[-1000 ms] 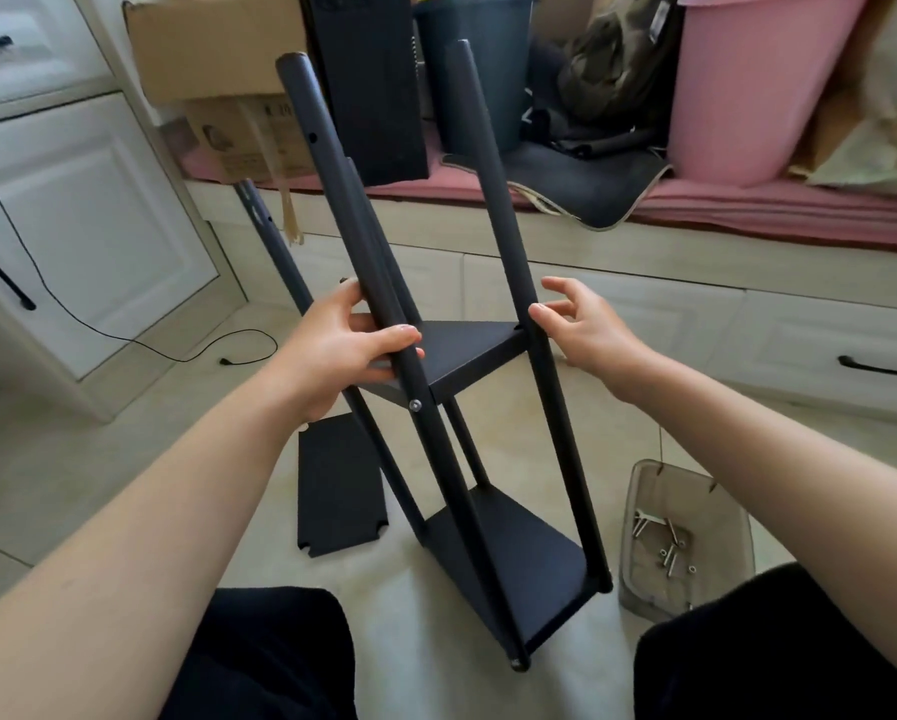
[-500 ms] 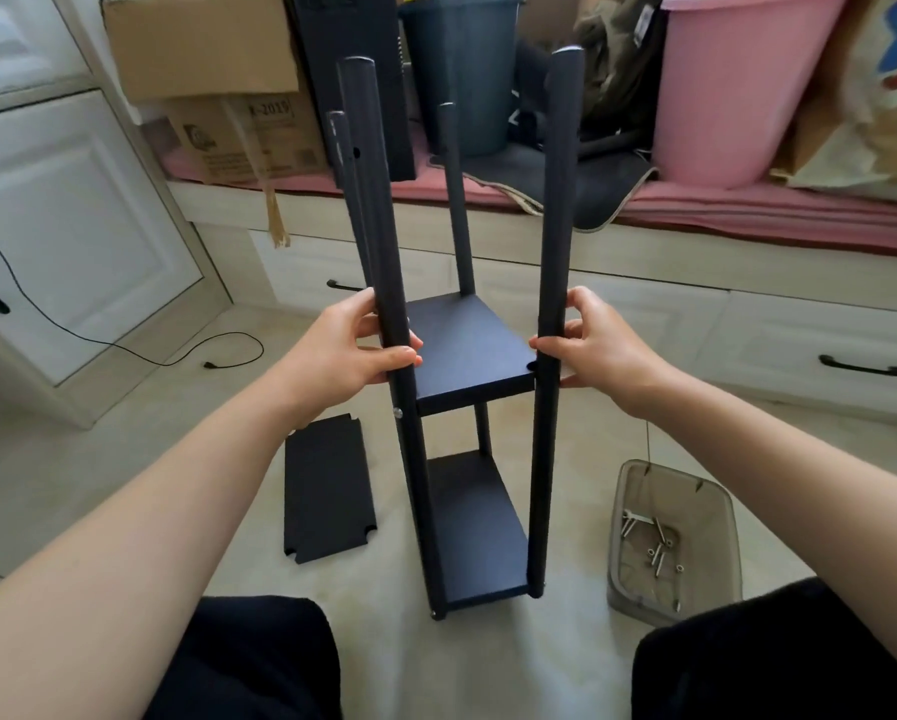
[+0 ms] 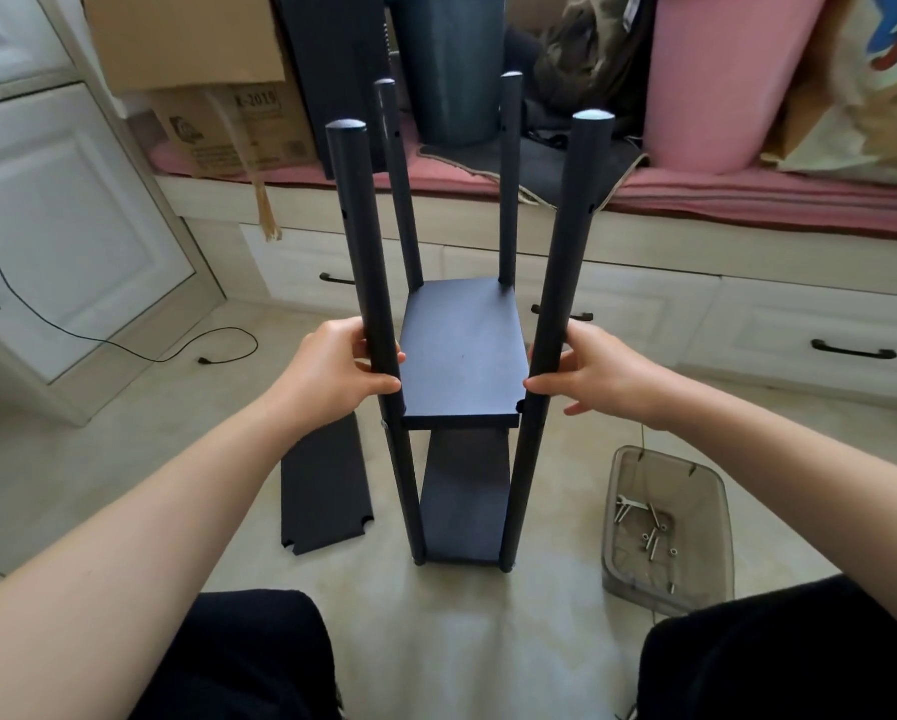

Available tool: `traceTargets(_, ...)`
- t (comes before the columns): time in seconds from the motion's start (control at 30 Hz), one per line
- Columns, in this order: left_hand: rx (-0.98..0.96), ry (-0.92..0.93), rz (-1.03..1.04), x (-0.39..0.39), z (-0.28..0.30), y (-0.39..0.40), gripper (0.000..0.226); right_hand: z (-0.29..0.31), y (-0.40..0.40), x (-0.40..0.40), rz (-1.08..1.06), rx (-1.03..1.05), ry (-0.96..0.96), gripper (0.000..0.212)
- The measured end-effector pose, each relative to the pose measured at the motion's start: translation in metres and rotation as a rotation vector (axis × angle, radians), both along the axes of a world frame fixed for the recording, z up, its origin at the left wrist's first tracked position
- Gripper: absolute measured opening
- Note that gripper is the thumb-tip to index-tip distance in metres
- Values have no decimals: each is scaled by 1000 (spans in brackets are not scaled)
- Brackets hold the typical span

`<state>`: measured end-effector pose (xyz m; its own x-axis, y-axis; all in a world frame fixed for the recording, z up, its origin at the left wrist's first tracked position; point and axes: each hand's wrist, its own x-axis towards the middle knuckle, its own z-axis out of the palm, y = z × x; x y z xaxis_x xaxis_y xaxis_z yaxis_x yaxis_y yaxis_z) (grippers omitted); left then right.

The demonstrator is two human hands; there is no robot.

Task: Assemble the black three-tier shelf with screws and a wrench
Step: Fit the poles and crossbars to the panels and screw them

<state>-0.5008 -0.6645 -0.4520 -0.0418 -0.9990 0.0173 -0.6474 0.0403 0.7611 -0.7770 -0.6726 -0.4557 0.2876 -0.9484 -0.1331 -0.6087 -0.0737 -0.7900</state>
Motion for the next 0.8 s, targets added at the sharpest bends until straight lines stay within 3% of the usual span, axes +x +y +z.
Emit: traceTargets(0.8,7,-300,125,-5,-17,28,13,-1,10,-1,144,85,96,18)
